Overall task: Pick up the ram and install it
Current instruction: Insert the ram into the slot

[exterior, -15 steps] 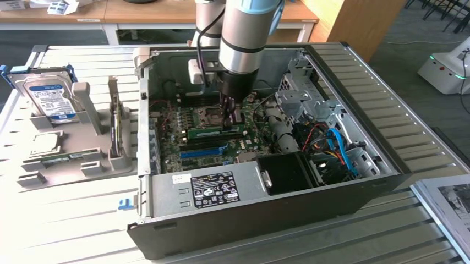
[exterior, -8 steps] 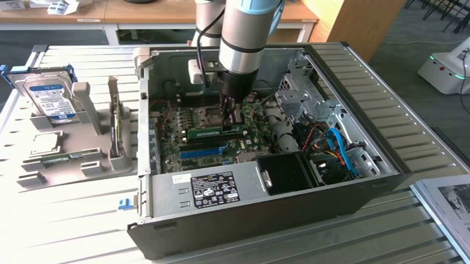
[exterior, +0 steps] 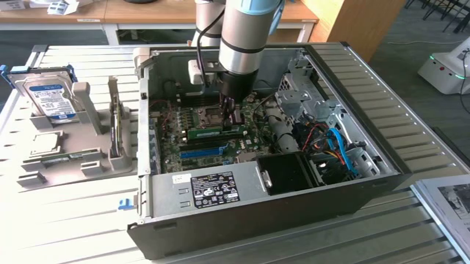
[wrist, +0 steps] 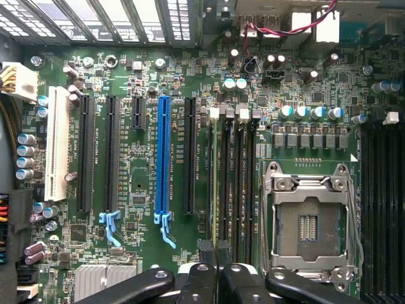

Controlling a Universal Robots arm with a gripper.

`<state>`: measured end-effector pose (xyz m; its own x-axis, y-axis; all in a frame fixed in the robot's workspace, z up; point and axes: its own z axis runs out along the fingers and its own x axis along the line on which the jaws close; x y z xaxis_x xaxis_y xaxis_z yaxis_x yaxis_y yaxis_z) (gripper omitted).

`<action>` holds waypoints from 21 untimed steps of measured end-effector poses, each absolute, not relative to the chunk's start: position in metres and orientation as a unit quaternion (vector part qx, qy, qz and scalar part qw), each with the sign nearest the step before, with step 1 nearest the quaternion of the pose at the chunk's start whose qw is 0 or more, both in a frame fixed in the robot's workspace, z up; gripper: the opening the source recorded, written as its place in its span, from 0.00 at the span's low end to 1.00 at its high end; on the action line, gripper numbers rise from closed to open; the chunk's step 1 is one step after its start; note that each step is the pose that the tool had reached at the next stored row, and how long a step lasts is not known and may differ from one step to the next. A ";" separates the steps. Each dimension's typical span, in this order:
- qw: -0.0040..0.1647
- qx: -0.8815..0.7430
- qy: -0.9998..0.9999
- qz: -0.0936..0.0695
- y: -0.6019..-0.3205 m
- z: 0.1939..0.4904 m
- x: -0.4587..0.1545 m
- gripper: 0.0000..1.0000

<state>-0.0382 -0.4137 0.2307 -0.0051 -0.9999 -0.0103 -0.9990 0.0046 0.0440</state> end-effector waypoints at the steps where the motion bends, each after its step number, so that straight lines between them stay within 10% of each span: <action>1: 0.012 0.705 -0.709 -0.019 -0.414 0.230 -0.038 0.12; 21: 0.011 0.705 -0.709 -0.018 -0.414 0.227 -0.038 0.12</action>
<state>-0.0384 -0.4137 0.2269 -0.0051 -0.9999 -0.0102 -0.9992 0.0047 0.0402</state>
